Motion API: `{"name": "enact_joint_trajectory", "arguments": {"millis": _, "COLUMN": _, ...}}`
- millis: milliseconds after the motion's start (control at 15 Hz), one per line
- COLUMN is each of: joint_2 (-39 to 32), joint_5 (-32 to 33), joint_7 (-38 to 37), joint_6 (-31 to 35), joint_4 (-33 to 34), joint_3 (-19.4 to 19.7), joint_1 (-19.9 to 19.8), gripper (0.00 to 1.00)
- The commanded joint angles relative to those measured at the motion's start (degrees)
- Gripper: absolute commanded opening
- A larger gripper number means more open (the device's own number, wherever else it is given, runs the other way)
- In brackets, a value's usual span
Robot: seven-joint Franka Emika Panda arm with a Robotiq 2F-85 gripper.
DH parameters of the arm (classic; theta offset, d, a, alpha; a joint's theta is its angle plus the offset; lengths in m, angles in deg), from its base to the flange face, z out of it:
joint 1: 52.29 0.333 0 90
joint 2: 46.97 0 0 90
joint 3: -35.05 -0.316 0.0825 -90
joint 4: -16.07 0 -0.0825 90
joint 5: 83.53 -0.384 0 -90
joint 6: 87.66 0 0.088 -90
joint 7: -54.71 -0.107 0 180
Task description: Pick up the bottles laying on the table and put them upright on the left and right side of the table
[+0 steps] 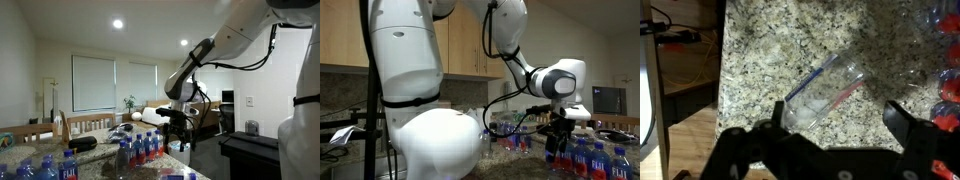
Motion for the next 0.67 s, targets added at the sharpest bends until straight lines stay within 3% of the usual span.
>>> {"name": "enact_joint_trajectory", "arguments": {"millis": 0, "joint_2": -1.6, "joint_5": -1.3, "joint_7": 1.3, "joint_6": -1.2, "joint_4": 1.6, "joint_3": -7.6, "joint_1": -8.1, "gripper": 1.0}}
{"name": "enact_joint_trajectory", "arguments": {"millis": 333, "joint_2": -6.2, "joint_5": -2.4, "joint_7": 3.3, "joint_6": -0.7, "joint_4": 6.0, "joint_3": -8.6, "joint_1": -16.6, "gripper": 1.0}}
{"name": "enact_joint_trajectory", "arguments": {"millis": 600, "joint_2": -10.7, "joint_5": -8.0, "joint_7": 5.4, "joint_6": 2.5, "joint_4": 5.3, "joint_3": -7.6, "joint_1": -20.2, "gripper": 1.0}}
